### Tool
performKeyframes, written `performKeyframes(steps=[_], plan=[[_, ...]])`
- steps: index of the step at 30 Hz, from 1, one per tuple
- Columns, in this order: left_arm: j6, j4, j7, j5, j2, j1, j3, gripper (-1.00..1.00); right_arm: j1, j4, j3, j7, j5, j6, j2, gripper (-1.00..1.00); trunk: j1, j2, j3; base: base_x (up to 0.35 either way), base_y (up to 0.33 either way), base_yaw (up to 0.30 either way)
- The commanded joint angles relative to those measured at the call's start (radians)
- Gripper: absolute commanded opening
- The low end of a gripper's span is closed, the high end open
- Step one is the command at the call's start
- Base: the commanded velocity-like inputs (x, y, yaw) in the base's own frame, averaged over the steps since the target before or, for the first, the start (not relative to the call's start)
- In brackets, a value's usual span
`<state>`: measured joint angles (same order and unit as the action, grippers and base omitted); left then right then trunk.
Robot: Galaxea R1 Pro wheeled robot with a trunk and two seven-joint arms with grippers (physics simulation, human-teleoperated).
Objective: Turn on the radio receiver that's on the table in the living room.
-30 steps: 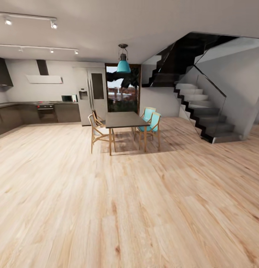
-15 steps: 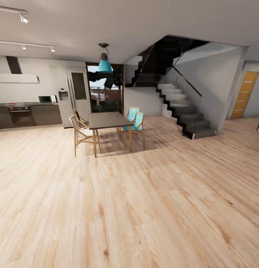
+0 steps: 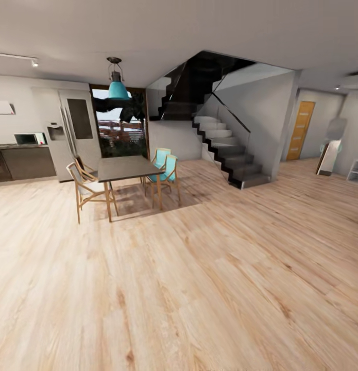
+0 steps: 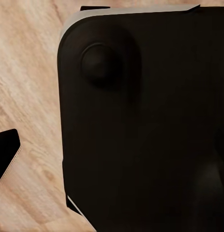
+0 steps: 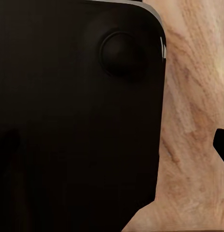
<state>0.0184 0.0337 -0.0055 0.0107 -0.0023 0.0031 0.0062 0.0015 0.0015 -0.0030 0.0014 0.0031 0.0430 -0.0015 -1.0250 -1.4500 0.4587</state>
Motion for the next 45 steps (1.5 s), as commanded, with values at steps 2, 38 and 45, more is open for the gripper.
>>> performKeyframes(steps=[2, 38, 45], plan=[[0.000, 0.000, 0.000, 0.000, 0.000, 0.000, 0.000, 1.00, 0.000, 0.000, 0.000, 0.000, 0.000, 0.000, 0.000, 1.00, 0.000, 0.000, 0.000, 0.000, 0.000, -0.287], [0.000, 0.001, 0.001, 0.000, 0.000, 0.000, -0.003, 1.00, 0.000, 0.000, -0.008, -0.003, -0.014, 0.000, -0.004, 1.00, 0.000, 0.000, 0.000, 0.000, 0.000, -0.287], [0.000, 0.004, -0.001, -0.002, -0.001, 0.000, -0.007, 1.00, 0.000, 0.000, -0.008, -0.003, -0.014, 0.000, -0.003, 1.00, 0.000, 0.000, 0.000, 0.000, 0.000, -0.287]])
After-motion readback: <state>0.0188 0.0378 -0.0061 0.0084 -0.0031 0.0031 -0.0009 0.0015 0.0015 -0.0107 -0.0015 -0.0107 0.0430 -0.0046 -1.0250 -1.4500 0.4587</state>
